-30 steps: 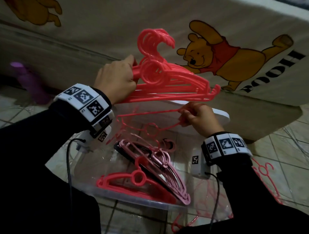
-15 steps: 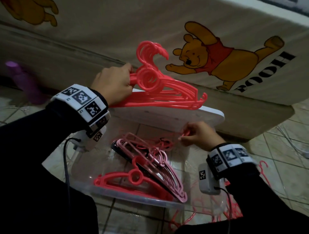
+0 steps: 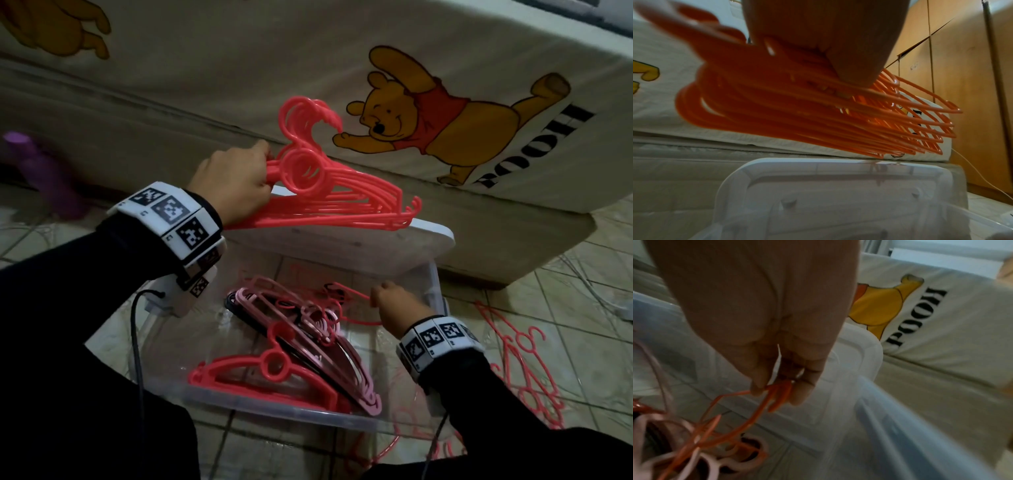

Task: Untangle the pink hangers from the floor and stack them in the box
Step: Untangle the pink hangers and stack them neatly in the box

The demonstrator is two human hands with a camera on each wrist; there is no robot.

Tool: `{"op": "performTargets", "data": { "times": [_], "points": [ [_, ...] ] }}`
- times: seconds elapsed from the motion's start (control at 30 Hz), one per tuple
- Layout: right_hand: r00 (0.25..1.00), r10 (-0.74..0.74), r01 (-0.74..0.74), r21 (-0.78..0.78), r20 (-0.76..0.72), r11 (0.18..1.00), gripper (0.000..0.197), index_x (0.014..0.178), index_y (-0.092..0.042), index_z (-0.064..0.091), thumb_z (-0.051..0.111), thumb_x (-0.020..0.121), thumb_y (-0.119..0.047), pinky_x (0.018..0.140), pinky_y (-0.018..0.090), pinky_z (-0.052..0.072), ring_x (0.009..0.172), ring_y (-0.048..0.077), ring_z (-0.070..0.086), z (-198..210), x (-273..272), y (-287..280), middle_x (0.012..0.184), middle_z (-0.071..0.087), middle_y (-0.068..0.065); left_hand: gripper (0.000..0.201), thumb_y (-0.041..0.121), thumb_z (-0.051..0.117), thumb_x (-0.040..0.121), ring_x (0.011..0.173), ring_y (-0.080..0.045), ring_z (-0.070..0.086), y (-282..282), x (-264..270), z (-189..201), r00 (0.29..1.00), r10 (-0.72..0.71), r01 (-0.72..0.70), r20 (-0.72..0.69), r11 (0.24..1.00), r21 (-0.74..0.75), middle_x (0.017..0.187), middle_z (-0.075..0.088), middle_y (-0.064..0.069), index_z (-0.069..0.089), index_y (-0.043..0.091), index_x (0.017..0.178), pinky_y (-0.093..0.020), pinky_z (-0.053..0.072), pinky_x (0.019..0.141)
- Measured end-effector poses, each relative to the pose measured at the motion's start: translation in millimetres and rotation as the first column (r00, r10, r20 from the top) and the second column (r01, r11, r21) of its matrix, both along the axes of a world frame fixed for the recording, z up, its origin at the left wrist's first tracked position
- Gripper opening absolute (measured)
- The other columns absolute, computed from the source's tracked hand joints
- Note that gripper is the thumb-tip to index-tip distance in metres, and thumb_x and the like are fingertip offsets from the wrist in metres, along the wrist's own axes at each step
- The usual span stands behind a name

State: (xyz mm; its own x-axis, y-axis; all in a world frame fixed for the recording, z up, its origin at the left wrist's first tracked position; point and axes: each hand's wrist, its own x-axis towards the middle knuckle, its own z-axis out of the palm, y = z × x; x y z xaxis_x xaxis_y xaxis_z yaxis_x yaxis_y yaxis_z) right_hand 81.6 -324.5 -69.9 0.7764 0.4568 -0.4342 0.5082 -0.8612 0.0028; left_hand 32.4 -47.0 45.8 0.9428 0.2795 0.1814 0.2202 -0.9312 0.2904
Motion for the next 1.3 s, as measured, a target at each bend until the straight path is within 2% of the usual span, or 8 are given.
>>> {"op": "performTargets", "data": {
  "times": [0.17, 0.27, 0.37, 0.6, 0.73, 0.93, 1.2, 1.3],
  "points": [
    [0.996, -0.090, 0.090, 0.008, -0.015, 0.996, 0.028, 0.118, -0.009, 0.049, 0.055, 0.092, -0.015, 0.084, 0.038, 0.048, 0.104, 0.033, 0.060, -1.4, -2.2, 3.6, 0.115, 0.060, 0.018, 0.018, 0.021, 0.052, 0.085, 0.089, -0.043, 0.057, 0.3, -0.7, -1.3, 1.000, -0.009, 0.008, -0.014, 1.000, -0.006, 0.099, 0.062, -0.020, 0.044, 0.021, 0.101, -0.037, 0.034, 0.068],
    [1.000, -0.026, 0.026, -0.064, -0.010, 0.998, 0.030, 0.121, -0.020, 0.054, 0.051, 0.092, -0.011, 0.077, 0.034, 0.049, 0.100, 0.030, 0.063, -1.4, -7.4, 4.6, 0.111, 0.064, 0.012, 0.023, 0.020, 0.053, 0.084, 0.089, -0.043, 0.058, 0.4, -0.2, -1.6, 1.000, -0.012, 0.012, -0.024, 1.000, -0.001, 0.100, 0.063, -0.020, 0.047, 0.018, 0.106, -0.038, 0.035, 0.069],
    [1.000, -0.020, 0.020, -0.140, 0.004, 0.990, 0.026, 0.111, -0.016, 0.061, 0.051, 0.089, -0.006, 0.071, 0.033, 0.046, 0.098, 0.029, 0.064, 2.3, -10.5, 5.8, 0.108, 0.065, 0.011, 0.023, 0.021, 0.053, 0.085, 0.089, -0.043, 0.058, 0.7, 0.7, -2.1, 1.000, -0.007, 0.007, -0.021, 1.000, 0.001, 0.100, 0.063, -0.019, 0.047, 0.018, 0.107, -0.038, 0.036, 0.069],
    [0.994, -0.027, 0.038, -0.107, 0.110, 0.994, 0.025, 0.104, -0.016, 0.063, 0.051, 0.086, -0.004, 0.079, 0.037, 0.049, 0.100, 0.029, 0.062, 43.1, -7.3, -2.9, 0.108, 0.064, 0.010, 0.022, 0.025, 0.053, 0.087, 0.091, -0.044, 0.057, 4.5, 1.5, -0.9, 0.997, 0.067, -0.065, 0.036, 0.996, -0.057, 0.099, 0.063, -0.021, 0.049, 0.018, 0.107, -0.039, 0.034, 0.070],
    [0.997, -0.070, 0.070, -0.014, 0.033, 0.997, 0.021, 0.092, -0.020, 0.062, 0.052, 0.085, -0.003, 0.074, 0.031, 0.046, 0.088, 0.021, 0.056, 67.4, -5.4, -13.7, 0.098, 0.058, 0.004, 0.040, 0.042, 0.063, 0.083, 0.098, -0.043, 0.059, 7.6, 3.5, 2.0, 0.991, 0.123, -0.115, 0.050, 0.983, -0.146, 0.104, 0.065, -0.019, 0.051, 0.019, 0.113, -0.041, 0.040, 0.076],
    [0.997, 0.020, 0.004, 0.297, -0.078, 0.955, 0.014, 0.092, -0.017, 0.060, 0.061, 0.086, -0.004, 0.067, 0.018, 0.042, 0.074, 0.008, 0.054, 86.5, -6.8, -25.7, 0.089, 0.061, -0.002, 0.081, 0.070, 0.070, 0.062, 0.103, -0.037, 0.060, 16.0, 4.1, 5.4, 0.982, 0.178, -0.159, 0.058, 0.957, -0.241, 0.111, 0.065, -0.014, 0.054, 0.014, 0.117, -0.042, 0.046, 0.085],
    [0.996, -0.041, 0.063, 0.287, -0.085, 0.956, 0.020, 0.084, -0.020, 0.054, 0.061, 0.084, -0.001, 0.072, 0.028, 0.050, 0.080, 0.018, 0.060, 79.7, 4.2, -34.7, 0.090, 0.061, 0.002, 0.101, 0.090, 0.050, 0.043, 0.098, -0.032, 0.061, 22.2, 1.7, 14.4, 0.967, 0.242, -0.199, 0.079, 0.913, -0.356, 0.107, 0.064, -0.012, 0.054, 0.013, 0.108, -0.036, 0.041, 0.076],
    [0.996, -0.008, 0.053, 0.511, -0.089, 0.858, 0.017, 0.083, -0.017, 0.056, 0.063, 0.084, -0.002, 0.075, 0.035, 0.056, 0.078, 0.016, 0.067, 83.0, 3.5, -28.7, 0.082, 0.066, 0.001, 0.107, 0.089, 0.048, 0.042, 0.101, -0.033, 0.060, 24.3, 1.2, 15.1, 0.965, 0.254, -0.217, 0.067, 0.914, -0.343, 0.112, 0.064, -0.014, 0.053, 0.010, 0.113, -0.037, 0.041, 0.078]
  ]
}}
